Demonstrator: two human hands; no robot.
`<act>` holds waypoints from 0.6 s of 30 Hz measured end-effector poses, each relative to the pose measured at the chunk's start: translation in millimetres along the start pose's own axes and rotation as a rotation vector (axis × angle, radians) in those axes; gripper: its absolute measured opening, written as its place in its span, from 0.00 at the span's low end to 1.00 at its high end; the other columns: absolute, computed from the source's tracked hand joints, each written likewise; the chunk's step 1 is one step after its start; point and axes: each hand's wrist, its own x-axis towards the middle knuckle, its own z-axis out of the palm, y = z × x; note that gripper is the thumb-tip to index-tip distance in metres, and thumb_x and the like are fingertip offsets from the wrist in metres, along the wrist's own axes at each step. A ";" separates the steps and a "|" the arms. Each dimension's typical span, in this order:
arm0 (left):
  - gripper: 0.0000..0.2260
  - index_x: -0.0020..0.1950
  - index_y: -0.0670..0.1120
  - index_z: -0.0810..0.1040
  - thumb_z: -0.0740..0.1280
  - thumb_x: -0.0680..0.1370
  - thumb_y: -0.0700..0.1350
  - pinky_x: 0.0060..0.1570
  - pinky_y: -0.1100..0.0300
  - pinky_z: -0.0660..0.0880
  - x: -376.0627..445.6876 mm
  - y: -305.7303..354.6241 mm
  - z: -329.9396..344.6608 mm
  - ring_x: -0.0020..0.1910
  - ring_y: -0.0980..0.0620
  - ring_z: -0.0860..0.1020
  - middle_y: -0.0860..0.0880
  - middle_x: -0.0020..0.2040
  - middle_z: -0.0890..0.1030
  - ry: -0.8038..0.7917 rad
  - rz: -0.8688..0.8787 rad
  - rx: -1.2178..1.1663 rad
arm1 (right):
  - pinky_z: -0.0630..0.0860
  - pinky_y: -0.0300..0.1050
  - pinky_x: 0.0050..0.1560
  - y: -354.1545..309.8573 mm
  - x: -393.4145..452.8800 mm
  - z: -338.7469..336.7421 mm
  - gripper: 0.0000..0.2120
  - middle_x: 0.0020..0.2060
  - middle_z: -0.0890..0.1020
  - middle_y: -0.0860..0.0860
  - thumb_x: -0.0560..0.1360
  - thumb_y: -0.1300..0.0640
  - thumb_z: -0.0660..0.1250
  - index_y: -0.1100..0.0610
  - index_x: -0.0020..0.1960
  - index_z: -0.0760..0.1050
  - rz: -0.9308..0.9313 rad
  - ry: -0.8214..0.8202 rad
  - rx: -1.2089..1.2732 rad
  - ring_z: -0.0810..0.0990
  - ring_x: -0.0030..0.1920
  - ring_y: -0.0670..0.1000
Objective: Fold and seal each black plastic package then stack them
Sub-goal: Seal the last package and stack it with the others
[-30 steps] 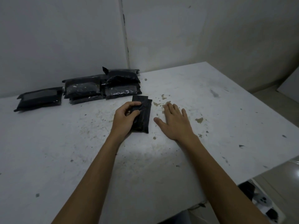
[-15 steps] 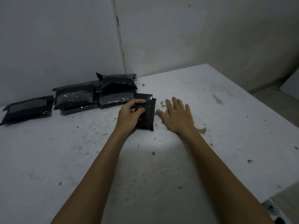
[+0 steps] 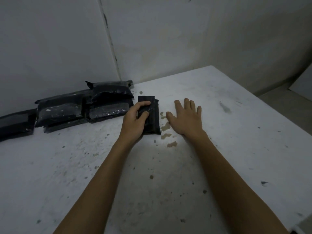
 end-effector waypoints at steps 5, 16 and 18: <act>0.15 0.65 0.55 0.80 0.64 0.83 0.39 0.60 0.56 0.78 -0.1 -5.5 -31.9 0.61 0.54 0.78 0.49 0.64 0.78 0.142 0.107 0.167 | 0.43 0.61 0.80 -14.9 16.2 3.8 0.31 0.83 0.51 0.59 0.84 0.42 0.50 0.53 0.83 0.54 -0.145 -0.029 0.037 0.47 0.82 0.61; 0.17 0.59 0.50 0.83 0.60 0.82 0.32 0.55 0.56 0.81 3.9 -7.1 -76.3 0.59 0.50 0.82 0.53 0.59 0.84 0.243 -0.100 -0.318 | 0.39 0.60 0.81 -48.3 24.0 11.6 0.35 0.83 0.43 0.57 0.82 0.34 0.48 0.47 0.84 0.46 -0.298 -0.150 -0.009 0.40 0.82 0.61; 0.17 0.59 0.50 0.83 0.60 0.82 0.32 0.53 0.56 0.81 3.8 -7.0 -76.0 0.58 0.50 0.82 0.52 0.59 0.84 0.263 -0.111 -0.343 | 0.39 0.59 0.81 -50.6 20.6 11.0 0.35 0.83 0.43 0.56 0.82 0.33 0.48 0.46 0.84 0.46 -0.321 -0.159 -0.008 0.40 0.83 0.59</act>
